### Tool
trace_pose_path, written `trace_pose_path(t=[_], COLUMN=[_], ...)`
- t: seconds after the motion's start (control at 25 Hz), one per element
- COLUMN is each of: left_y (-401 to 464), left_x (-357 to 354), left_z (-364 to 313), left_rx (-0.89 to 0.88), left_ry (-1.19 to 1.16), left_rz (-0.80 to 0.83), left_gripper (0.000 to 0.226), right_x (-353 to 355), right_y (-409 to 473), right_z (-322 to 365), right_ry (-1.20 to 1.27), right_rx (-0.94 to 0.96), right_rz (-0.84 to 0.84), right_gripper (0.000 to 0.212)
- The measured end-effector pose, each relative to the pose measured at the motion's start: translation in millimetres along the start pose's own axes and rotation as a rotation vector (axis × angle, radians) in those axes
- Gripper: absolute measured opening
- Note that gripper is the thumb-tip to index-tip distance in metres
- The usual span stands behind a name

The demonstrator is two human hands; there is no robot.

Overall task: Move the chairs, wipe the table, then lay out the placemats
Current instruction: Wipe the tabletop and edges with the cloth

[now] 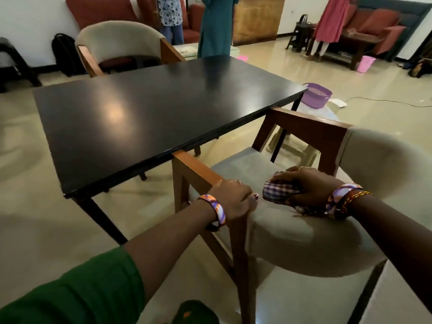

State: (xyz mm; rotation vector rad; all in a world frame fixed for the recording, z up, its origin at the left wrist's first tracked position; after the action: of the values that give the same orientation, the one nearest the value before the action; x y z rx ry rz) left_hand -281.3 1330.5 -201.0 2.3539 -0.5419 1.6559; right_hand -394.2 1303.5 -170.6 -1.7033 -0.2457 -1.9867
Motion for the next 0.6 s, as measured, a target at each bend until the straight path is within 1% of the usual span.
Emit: trace_pose_path(t=[0.12, 0.16, 0.24, 0.32, 0.4, 0.44, 0.48, 0.52, 0.56, 0.6], left_y=[21, 26, 35, 42, 51, 58, 67, 78, 86, 98], left_x=[-33, -40, -51, -59, -62, -65, -69, -69, -81, -86], left_z=[-21, -25, -25, -17, -15, -19, -25, -27, -21, -17], left_rx=[0.121, 0.118, 0.101, 0.160, 0.273, 0.313, 0.334, 0.396, 0.444, 0.467], left_ry=[0.071, 0.127, 0.208, 0.209, 0.134, 0.091, 0.094, 0.062, 0.069, 0.062], left_rz=[0.167, 0.221, 0.299, 0.382, 0.472, 0.508, 0.566, 0.603, 0.622, 0.590], left_gripper=[0.052, 0.052, 0.052, 0.056, 0.049, 0.044, 0.041, 0.037, 0.028, 0.014], right_x=[-5, -9, -20, -34, -44, -43, -38, -30, -21, -11], right_y=[0, 2, 8, 12, 10, 9, 9, 10, 13, 14], right_z=[-21, -28, -41, -48, -62, -74, -91, -112, -134, -153], right_ry=[0.070, 0.067, 0.044, -0.002, 0.001, 0.016, 0.025, 0.024, 0.010, -0.007], right_rx=[0.044, 0.054, 0.060, 0.103, 0.143, 0.146, 0.134, 0.108, 0.079, 0.055], right_rz=[-0.013, -0.004, 0.049, 0.160, 0.269, 0.297, 0.300, 0.282, 0.258, 0.236], right_gripper=[0.054, 0.054, 0.053, 0.050, 0.049, 0.048, 0.048, 0.047, 0.047, 0.046])
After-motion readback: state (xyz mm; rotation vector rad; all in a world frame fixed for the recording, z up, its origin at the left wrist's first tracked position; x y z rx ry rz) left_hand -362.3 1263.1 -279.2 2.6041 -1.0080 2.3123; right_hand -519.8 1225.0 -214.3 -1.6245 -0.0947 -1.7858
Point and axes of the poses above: each hand's wrist, its own y-axis towards the middle knuckle, its own x-axis out of the back of the hand, z = x × y, the point moved 10 cm from there along y, towards the middle knuckle, and after that the axes turned 6 degrees about -z, right-handed, at the moved point
